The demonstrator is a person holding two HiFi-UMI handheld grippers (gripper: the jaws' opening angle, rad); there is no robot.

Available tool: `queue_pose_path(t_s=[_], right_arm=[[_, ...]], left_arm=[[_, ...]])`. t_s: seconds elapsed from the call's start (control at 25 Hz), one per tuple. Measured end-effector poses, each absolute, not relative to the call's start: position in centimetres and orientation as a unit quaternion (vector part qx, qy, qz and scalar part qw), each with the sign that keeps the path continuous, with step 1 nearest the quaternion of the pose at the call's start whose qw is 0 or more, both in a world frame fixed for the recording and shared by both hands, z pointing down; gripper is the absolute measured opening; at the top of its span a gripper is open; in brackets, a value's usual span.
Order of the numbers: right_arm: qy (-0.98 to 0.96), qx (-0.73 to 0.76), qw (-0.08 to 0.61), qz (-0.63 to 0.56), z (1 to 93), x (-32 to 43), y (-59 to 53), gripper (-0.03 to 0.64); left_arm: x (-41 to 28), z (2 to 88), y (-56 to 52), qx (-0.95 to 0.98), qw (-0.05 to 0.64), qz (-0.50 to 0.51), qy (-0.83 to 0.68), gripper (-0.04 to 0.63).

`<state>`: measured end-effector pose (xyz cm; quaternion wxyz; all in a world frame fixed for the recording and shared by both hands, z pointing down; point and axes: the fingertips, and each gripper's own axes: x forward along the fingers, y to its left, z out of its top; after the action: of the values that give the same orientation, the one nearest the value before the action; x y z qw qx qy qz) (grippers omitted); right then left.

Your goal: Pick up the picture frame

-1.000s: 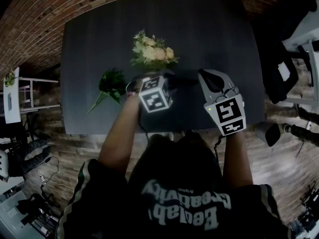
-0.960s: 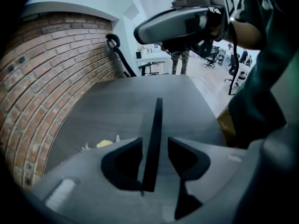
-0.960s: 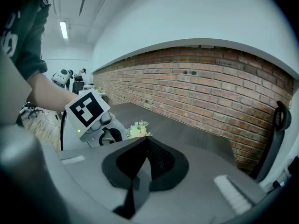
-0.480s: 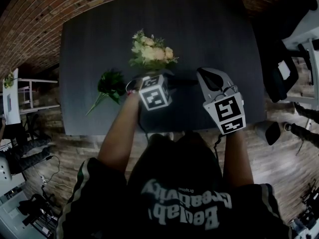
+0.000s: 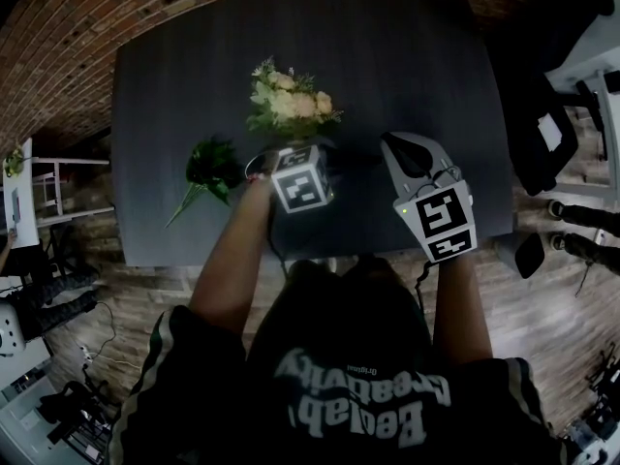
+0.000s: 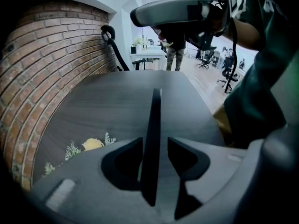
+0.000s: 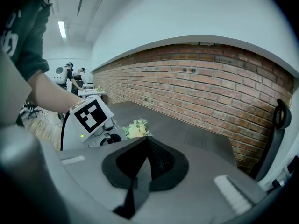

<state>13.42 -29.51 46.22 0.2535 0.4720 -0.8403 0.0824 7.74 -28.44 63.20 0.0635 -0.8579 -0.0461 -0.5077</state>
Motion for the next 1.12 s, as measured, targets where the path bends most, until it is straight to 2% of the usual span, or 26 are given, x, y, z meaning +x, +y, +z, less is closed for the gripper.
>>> queue_pose_path(t_s=[0.12, 0.16, 0.2, 0.24, 1.12], right_arm=[[-0.84, 0.473, 0.253, 0.082, 46.1, 13.6, -29.5, 0.006], [-0.84, 0.473, 0.253, 0.082, 46.1, 13.6, -29.4, 0.006], [-0.84, 0.472, 0.253, 0.083, 46.1, 13.6, -29.4, 0.006], [-0.84, 0.472, 0.254, 0.083, 46.2, 13.7, -29.4, 0.006], [-0.84, 0.476, 0.247, 0.079, 45.5, 13.7, -29.3, 0.006]], left_arm=[[8.0, 63.1, -28.5, -0.858, 0.069, -0.507, -0.047, 0.147], [8.1, 62.7, -28.3, -0.858, 0.067, -0.507, -0.046, 0.118], [8.3, 62.0, -28.1, -0.858, 0.065, -0.507, -0.048, 0.044], [8.4, 61.6, -27.9, -0.858, 0.063, -0.508, -0.05, 0.037], [8.3, 60.3, -28.2, -0.865, 0.041, -0.5, -0.024, 0.026]])
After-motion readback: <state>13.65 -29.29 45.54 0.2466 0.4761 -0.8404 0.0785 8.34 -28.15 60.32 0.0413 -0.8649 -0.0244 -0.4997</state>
